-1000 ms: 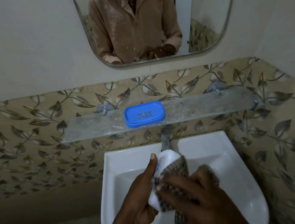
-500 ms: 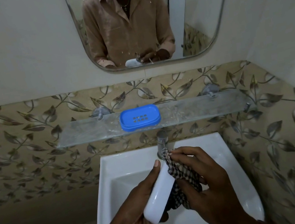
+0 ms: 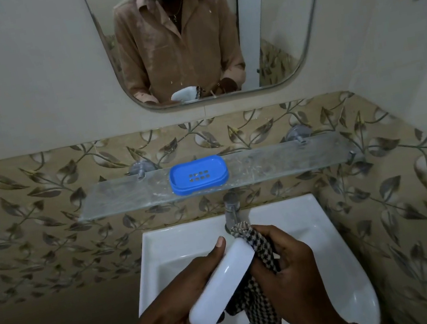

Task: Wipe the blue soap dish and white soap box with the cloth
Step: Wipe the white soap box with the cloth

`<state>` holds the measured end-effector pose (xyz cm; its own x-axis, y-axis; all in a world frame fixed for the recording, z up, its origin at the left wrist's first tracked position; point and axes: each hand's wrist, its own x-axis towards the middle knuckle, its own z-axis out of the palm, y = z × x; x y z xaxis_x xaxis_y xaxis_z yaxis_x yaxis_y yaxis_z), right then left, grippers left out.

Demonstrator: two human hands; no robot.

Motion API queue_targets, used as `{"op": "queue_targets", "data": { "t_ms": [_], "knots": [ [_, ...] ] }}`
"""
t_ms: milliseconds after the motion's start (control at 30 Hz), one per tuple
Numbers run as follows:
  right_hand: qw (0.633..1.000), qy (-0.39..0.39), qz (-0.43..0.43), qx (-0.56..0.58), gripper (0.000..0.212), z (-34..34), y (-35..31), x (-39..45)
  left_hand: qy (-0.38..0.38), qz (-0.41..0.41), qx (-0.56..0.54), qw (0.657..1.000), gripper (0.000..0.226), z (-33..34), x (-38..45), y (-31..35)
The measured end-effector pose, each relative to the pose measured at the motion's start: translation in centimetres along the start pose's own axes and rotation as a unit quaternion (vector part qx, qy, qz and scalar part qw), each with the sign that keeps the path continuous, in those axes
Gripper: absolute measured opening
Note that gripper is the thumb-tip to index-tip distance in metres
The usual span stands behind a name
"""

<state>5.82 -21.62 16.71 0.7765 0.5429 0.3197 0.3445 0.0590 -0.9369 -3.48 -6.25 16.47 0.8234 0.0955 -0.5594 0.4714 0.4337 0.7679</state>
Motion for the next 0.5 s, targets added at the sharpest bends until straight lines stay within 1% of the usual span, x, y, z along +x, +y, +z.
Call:
{"op": "queue_targets", "data": {
  "t_ms": [67,133,200,267,300,367,400,500],
  "knots": [
    [0.999,0.008,-0.031,-0.036,0.023,0.1,0.1,0.1,-0.002,0.01,0.009,1.0,0.054,-0.1,0.2,0.2],
    [0.992,0.011,-0.087,-0.092,0.019,0.0,0.4,0.4,0.013,0.012,0.011,1.0,0.059,0.2,0.7,0.1],
    [0.971,0.015,-0.154,-0.183,0.019,-0.3,0.7,0.6,0.059,0.022,0.021,0.998,0.064,0.6,1.4,-0.4],
    [0.935,0.025,-0.201,-0.291,0.023,-0.8,1.0,1.0,0.096,0.036,0.023,0.994,0.064,1.2,1.5,-0.8],
    [0.916,0.028,-0.217,-0.335,0.026,-1.0,1.0,1.1,0.103,0.037,0.012,0.994,0.07,1.4,1.6,-1.2],
    [0.888,0.034,-0.245,-0.387,0.028,-1.1,1.1,1.0,0.087,0.015,-0.028,0.996,0.085,2.1,1.8,-2.3],
    [0.88,0.034,-0.263,-0.394,0.028,-0.9,1.2,0.8,0.08,0.021,-0.049,0.995,0.087,2.7,2.0,-2.6],
    [0.864,0.012,-0.304,-0.401,0.029,0.5,1.3,-1.0,0.07,0.09,-0.141,0.983,0.082,4.3,2.2,-1.6]
  ]
}}
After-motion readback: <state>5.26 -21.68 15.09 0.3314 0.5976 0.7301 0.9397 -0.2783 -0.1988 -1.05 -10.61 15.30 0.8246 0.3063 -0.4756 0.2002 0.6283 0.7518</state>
